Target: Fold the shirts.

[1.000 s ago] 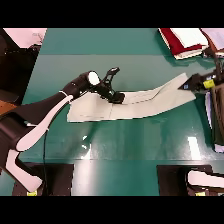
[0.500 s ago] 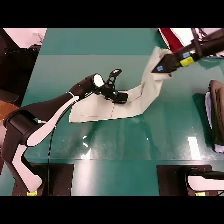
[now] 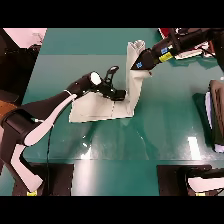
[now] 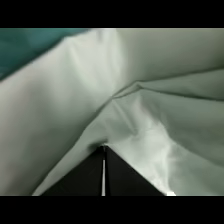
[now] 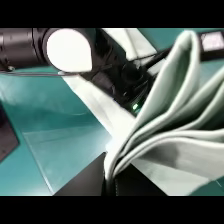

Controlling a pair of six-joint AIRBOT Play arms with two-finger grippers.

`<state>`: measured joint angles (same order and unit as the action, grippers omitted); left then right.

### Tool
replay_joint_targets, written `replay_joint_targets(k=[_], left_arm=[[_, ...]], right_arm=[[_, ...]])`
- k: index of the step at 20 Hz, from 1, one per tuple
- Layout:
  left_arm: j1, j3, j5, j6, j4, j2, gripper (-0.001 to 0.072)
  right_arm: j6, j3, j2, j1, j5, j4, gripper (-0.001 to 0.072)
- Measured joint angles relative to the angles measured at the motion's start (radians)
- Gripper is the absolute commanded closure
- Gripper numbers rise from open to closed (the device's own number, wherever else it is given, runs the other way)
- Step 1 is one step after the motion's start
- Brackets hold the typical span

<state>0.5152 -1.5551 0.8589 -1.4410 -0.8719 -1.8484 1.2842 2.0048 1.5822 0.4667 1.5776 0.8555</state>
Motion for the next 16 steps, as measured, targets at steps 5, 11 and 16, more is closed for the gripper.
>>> replay_joint_targets(k=[5, 11, 16], left_arm=[[-0.119, 0.000, 0.051, 0.000, -0.105, 0.123, 0.0684], [-0.359, 0.000, 0.148, 0.003, -0.259, 0.356, 0.0684], [-0.531, 0.000, 0.191, 0.007, -0.300, 0.524, 0.0684]], right_arm=[[-0.040, -0.008, 0.021, 0.063, -0.056, -0.045, 0.0697], [-0.150, -0.010, 0.167, 0.240, -0.220, -0.178, 0.0402], [-0.249, 0.039, 0.330, 0.398, -0.397, -0.221, 0.0276]])
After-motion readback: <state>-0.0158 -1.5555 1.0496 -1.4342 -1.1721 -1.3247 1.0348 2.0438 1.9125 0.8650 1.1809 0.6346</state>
